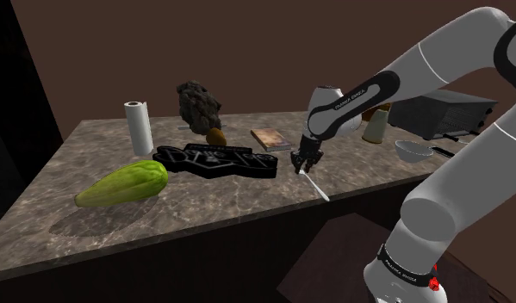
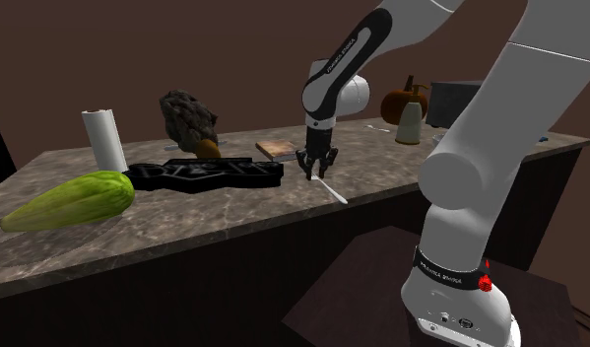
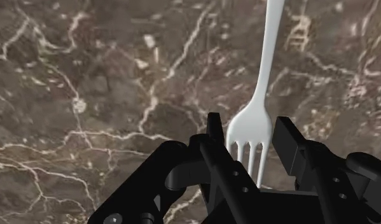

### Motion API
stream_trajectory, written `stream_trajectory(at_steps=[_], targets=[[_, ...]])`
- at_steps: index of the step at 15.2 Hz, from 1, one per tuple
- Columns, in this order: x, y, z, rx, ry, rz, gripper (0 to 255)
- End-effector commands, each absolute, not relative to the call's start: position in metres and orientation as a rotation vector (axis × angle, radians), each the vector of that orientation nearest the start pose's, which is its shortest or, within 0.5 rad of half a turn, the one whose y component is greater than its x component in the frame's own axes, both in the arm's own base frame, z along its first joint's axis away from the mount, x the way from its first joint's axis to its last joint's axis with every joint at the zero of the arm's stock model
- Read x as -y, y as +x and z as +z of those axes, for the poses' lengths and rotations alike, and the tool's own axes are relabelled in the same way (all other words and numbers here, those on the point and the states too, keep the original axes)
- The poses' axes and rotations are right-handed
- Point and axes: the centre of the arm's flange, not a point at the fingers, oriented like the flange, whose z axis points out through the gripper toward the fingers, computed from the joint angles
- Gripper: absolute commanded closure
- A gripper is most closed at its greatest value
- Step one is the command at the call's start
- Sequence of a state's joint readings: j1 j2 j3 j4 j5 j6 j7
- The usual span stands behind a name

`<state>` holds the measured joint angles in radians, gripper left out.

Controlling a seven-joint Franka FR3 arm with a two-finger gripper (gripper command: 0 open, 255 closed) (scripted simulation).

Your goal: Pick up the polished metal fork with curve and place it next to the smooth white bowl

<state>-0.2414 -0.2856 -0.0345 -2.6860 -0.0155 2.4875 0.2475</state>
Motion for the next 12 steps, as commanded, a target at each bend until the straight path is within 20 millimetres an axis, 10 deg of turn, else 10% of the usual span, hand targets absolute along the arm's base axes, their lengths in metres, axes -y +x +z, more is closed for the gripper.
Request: stream_trajectory(at_steps=[1, 12], targets=[[0.106, 0.391, 0.329, -0.781, -3.041, -0.121, 255], [0.105, 0.392, 0.375, -0.78, -3.041, -0.122, 255]])
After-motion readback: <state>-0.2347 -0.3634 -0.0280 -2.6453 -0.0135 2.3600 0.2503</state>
